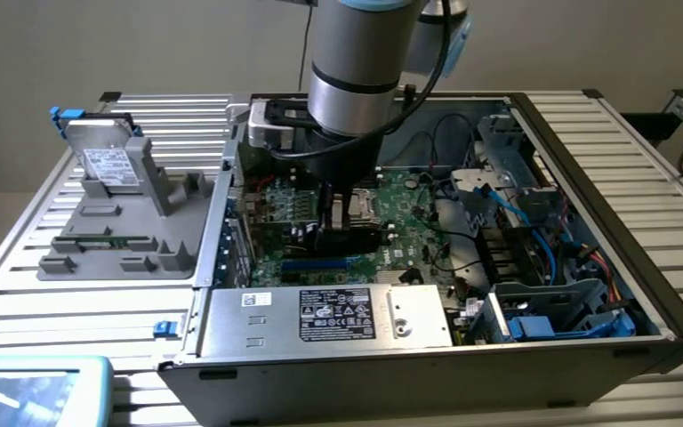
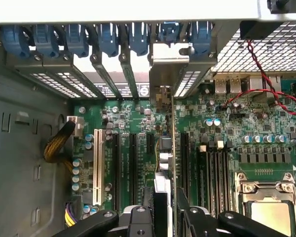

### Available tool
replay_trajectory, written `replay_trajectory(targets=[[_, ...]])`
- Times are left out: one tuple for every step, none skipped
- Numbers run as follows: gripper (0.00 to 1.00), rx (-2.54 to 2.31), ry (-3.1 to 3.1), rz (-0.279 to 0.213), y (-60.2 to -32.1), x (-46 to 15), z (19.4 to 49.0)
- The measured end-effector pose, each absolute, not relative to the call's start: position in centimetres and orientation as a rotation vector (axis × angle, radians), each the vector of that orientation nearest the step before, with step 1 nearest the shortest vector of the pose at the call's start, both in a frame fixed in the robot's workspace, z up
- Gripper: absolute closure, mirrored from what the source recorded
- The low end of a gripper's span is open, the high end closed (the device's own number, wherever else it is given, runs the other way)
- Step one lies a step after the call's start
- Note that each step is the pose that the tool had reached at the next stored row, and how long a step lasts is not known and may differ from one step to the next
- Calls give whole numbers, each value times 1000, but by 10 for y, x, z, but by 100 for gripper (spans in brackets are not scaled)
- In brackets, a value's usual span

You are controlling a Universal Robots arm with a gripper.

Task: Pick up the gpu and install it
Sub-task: 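Insert the gpu into the slot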

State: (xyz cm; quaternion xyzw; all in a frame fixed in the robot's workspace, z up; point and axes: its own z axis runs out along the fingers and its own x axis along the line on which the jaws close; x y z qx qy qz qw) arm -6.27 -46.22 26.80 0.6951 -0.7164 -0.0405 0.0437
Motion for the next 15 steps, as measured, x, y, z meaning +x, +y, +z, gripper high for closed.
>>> replay_trajectory(targets=[[72,2125,-2190,-124,-462,-63,268],[72,2125,-2190,-124,-462,-63,267],[72,2125,-2190,-124,-462,-63,267],[72,2125,-2190,-124,-462,-63,266],[72,2125,-2190,-124,-462,-63,265],[72,2125,-2190,-124,-462,-63,264],[72,2125,-2190,-124,-461,-64,264],[72,2125,-2190,-124,-461,-64,263],[72,2125,-2190,-124,-460,-64,263],[72,2125,-2190,-124,-460,-64,262],[72,2125,-2190,-124,-460,-65,261],[72,2124,-2189,-125,-460,-66,261],[72,2123,-2188,-128,-460,-66,261],[72,2122,-2187,-130,-460,-66,261],[72,2121,-2185,-133,-459,-67,260]])
